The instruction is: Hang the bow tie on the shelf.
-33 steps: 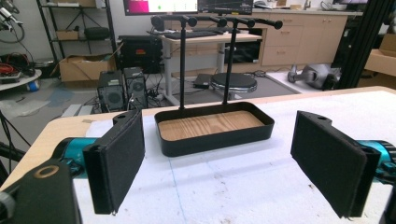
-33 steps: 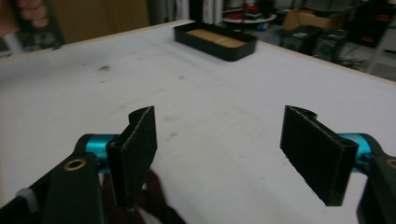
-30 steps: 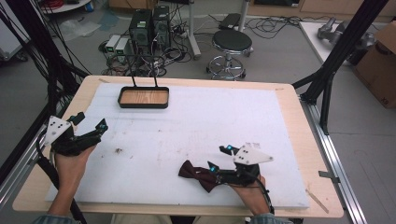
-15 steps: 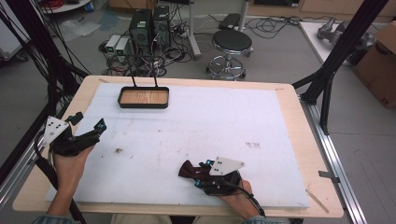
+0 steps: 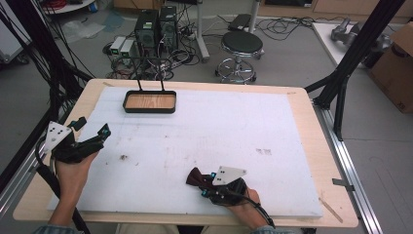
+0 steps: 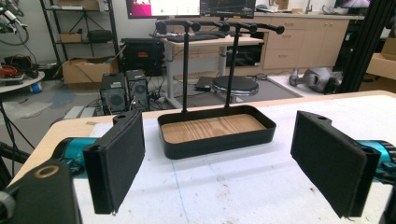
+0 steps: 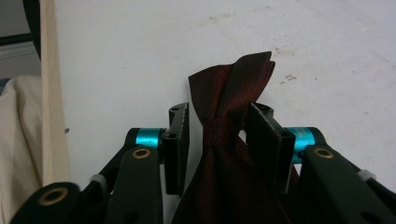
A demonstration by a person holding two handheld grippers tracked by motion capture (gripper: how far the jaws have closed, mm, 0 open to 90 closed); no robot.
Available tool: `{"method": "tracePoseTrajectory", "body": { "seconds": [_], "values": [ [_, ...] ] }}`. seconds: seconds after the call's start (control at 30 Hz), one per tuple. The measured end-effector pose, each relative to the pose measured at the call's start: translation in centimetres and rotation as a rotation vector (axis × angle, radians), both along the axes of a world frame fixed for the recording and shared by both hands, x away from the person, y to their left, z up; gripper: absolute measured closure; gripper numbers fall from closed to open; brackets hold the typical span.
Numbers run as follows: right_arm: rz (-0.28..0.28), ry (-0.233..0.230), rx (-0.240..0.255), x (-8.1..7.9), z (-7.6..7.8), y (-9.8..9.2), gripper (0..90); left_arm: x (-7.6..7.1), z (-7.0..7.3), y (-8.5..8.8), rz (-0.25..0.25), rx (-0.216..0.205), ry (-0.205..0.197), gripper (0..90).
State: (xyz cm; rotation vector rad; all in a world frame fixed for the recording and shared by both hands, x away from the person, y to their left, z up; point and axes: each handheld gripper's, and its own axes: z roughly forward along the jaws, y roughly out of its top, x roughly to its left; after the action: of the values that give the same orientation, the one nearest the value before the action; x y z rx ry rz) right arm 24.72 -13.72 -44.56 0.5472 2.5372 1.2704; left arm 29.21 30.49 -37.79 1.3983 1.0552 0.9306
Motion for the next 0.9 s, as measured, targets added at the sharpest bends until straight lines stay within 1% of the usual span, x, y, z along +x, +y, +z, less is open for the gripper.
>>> {"method": "tracePoseTrajectory", "body": {
  "seconds": [0.07, 0.1, 0.13, 0.2, 0.27, 0.3, 0.37, 0.4, 0.43, 0.47, 0.5, 0.53, 0.57, 0.63, 0.73, 0.77, 0.83, 0.87, 0.9],
  "values": [
    [-0.002, 0.001, -0.003, 0.0, 0.0, 0.0, 63.6, 0.0, 0.0, 0.0, 0.0, 0.0, 0.0, 17.9],
    [-0.007, -0.001, -0.011, 0.1, 0.0, 0.0, 66.6, 0.0, 0.0, 0.0, 0.0, 0.001, 0.0, 17.9],
    [-0.007, -0.001, -0.011, 0.1, 0.0, 0.0, 66.6, 0.0, 0.0, 0.0, 0.0, 0.0, 0.001, 17.9],
    [-0.011, 0.011, -0.008, 0.1, 0.0, 0.0, 71.3, 0.0, 0.0, 0.0, 0.001, 0.002, 0.002, 17.9],
    [-0.009, 0.004, -0.012, 0.1, 0.1, -0.1, 72.8, 0.0, 0.0, 0.0, 0.0, 0.001, 0.002, 17.9],
    [-0.022, -0.009, -0.009, 0.0, 0.4, -0.1, 75.1, 0.0, 0.0, 0.0, 0.001, 0.002, 0.001, 17.9],
    [-0.023, -0.021, 0.013, 0.1, 0.8, -0.2, 75.7, 0.0, 0.0, -0.1, 0.001, 0.003, -0.001, 17.9],
    [-0.023, -0.021, 0.013, 0.1, 0.8, -0.2, 75.7, 0.0, -0.1, -0.2, 0.001, 0.005, 0.0, 17.9],
    [-0.029, -0.029, 0.035, 0.3, 1.3, -0.3, 75.9, 0.0, -0.1, -0.2, 0.001, 0.005, -0.001, 17.9],
    [-0.029, -0.029, 0.035, 0.3, 1.3, -0.3, 75.9, 0.0, -0.1, -0.2, -0.001, 0.008, 0.002, 17.9],
    [-0.037, -0.039, 0.057, 0.6, 1.8, -0.4, 76.1, 0.1, -0.1, -0.3, 0.0, 0.008, 0.002, 17.9],
    [-0.037, -0.039, 0.057, 0.6, 1.8, -0.4, 76.1, 0.1, -0.1, -0.3, -0.003, 0.011, 0.002, 17.9],
    [-0.044, -0.044, 0.076, 0.9, 2.3, -0.5, 76.2, 0.1, -0.1, -0.4, -0.004, 0.011, 0.001, 17.9],
    [-0.051, -0.038, 0.101, 1.2, 2.7, -0.7, 76.3, 0.1, -0.1, -0.4, -0.003, 0.012, 0.0, 17.9],
    [-0.06, -0.048, 0.112, 1.6, 3.2, -0.8, 76.4, 0.1, -0.1, -0.4, -0.005, 0.012, 0.0, 17.9],
    [-0.062, -0.042, 0.122, 1.7, 3.4, -0.9, 76.4, 0.1, -0.1, -0.4, -0.005, 0.012, -0.001, 18.0],
    [-0.067, -0.053, 0.118, 2.0, 3.9, -0.9, 76.4, 0.1, -0.1, -0.5, -0.005, 0.013, -0.002, 17.9],
    [-0.067, -0.053, 0.118, 2.0, 3.9, -0.9, 76.4, 0.1, -0.1, -0.5, -0.005, 0.013, -0.002, 17.9],
    [-0.068, -0.06, 0.123, 2.2, 4.6, -0.8, 76.5, 0.1, -0.1, -0.5, -0.006, 0.011, -0.003, 17.9]
  ]
}}
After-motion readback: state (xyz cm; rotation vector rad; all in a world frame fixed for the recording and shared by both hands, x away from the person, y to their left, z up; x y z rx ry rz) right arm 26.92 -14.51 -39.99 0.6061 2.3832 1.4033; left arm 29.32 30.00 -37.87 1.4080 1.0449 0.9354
